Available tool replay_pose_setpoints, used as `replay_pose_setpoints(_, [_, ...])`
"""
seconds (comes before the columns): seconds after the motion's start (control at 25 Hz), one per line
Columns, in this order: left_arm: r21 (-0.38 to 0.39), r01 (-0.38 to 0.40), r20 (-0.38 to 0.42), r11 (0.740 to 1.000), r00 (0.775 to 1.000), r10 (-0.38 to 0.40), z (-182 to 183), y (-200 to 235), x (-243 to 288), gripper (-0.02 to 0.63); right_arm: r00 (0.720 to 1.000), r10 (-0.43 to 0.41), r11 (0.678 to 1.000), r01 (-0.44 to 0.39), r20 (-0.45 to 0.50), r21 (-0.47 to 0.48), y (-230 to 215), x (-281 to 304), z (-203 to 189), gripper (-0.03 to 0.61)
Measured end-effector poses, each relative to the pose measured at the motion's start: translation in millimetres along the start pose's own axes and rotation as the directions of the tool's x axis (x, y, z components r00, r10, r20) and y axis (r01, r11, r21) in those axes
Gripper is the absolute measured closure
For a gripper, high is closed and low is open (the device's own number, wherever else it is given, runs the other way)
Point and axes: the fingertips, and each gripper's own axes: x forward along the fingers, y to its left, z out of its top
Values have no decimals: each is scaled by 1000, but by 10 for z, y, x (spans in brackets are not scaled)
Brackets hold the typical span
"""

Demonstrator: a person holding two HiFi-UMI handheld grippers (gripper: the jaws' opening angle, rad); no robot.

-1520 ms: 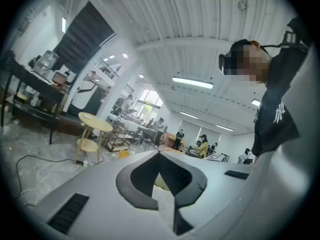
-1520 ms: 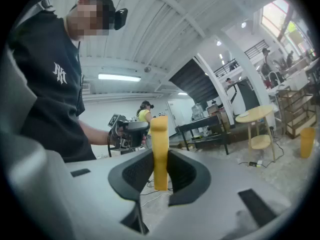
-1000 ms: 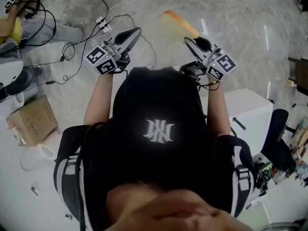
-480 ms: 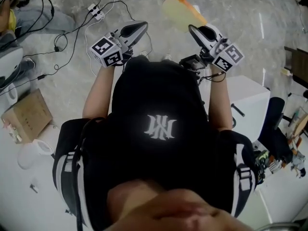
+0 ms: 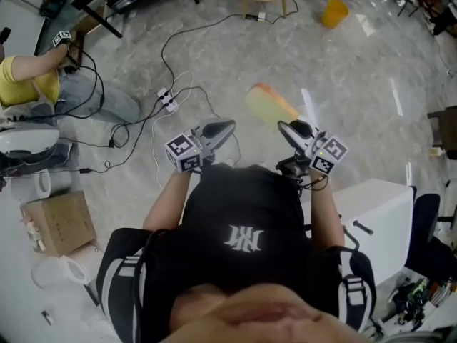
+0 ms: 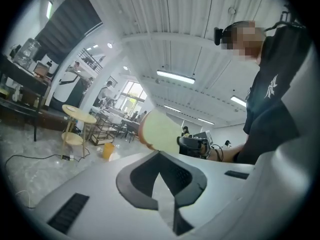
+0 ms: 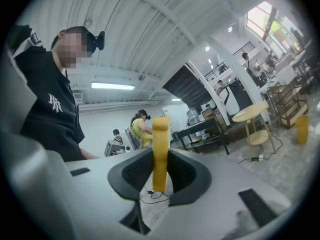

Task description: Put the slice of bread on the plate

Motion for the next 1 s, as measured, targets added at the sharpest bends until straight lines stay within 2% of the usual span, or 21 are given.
replay_pose_setpoints(0.28, [42,72,-24,997,997,-71,194,-136,233,606,998,-56,998,56,7,22,-57,-186,142,491])
replay_pose_setpoints(0.44, [72,83,-35,994,996,-81,264,-177,221,606,999,-31,999,32,4,-10,9,-85,230,491])
replay_pose_setpoints(0.64, [114,119,-77,986,991,-111,148,-407,483,606,999,-49,999,49,16,-14,-24,-389,285,489])
replay_pose_setpoints(0.84, [109,97,-94,989,992,-87,86,-403,425,606,997,-72,997,72,2,9,13,-461,159,489])
replay_pose_setpoints(1.0, [99,67,-92,993,994,-58,66,-394,327,606,997,-70,997,70,-20,-14,-4,-401,139,489])
